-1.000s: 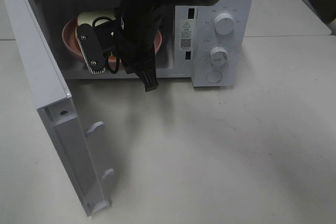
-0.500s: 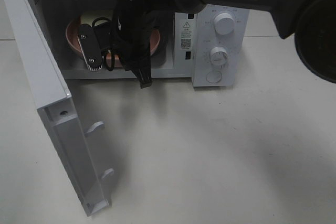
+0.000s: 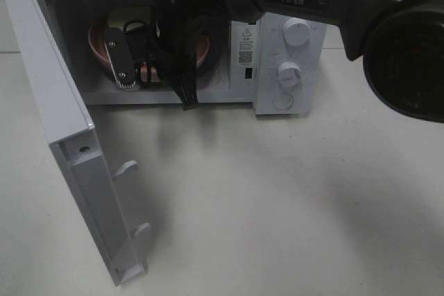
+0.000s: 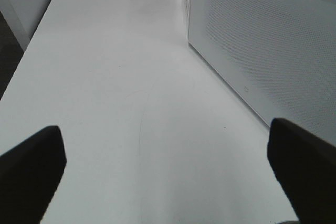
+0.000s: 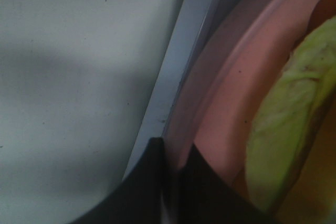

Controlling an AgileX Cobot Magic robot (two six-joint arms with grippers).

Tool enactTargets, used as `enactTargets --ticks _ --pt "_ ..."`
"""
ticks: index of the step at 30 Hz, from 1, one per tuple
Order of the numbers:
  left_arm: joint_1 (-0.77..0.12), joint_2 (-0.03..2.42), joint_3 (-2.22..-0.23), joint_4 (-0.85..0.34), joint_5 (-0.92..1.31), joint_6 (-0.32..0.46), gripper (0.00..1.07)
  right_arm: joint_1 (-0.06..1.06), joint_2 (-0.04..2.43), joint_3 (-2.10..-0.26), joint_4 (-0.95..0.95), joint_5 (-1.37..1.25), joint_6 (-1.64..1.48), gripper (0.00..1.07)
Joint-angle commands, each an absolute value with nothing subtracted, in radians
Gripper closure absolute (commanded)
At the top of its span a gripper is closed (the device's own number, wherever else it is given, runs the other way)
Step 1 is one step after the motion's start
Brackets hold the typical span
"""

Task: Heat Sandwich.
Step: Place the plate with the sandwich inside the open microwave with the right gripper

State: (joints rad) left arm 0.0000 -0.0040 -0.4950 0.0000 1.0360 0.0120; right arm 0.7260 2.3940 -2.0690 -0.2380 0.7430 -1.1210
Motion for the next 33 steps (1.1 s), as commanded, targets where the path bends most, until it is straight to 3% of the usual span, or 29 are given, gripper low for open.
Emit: enactTargets --ticks 1,19,27,29,32,33 --pt "0.0 -0.031 -0.492 -0.006 1.027 0.011 0.01 0.721 2.399 -2.096 -0.242 0.697 -1.134 1.07" --pt "0.0 -0.031 -0.492 -0.006 1.027 0.011 0.01 0.692 2.416 -2.097 -0.196 0.737 -1.128 0.99" --pt "0.0 -0.031 -0.492 -0.006 1.027 0.011 0.01 0.688 2.416 -2.097 -0.196 0.733 -1.129 0.81" --pt "0.0 -0.031 -0.492 -0.006 1.027 0.011 0.01 0.688 2.416 -2.097 -0.196 0.732 -1.125 0.67" --pt "0.0 -0.031 -0.492 -0.006 1.027 0.011 0.01 0.688 2.416 -2.097 -0.195 0.73 -1.12 0.59" --pt "0.0 -0.031 -0.492 -0.006 1.027 0.011 0.01 0.688 2.416 -2.097 -0.192 0.73 -1.101 0.52"
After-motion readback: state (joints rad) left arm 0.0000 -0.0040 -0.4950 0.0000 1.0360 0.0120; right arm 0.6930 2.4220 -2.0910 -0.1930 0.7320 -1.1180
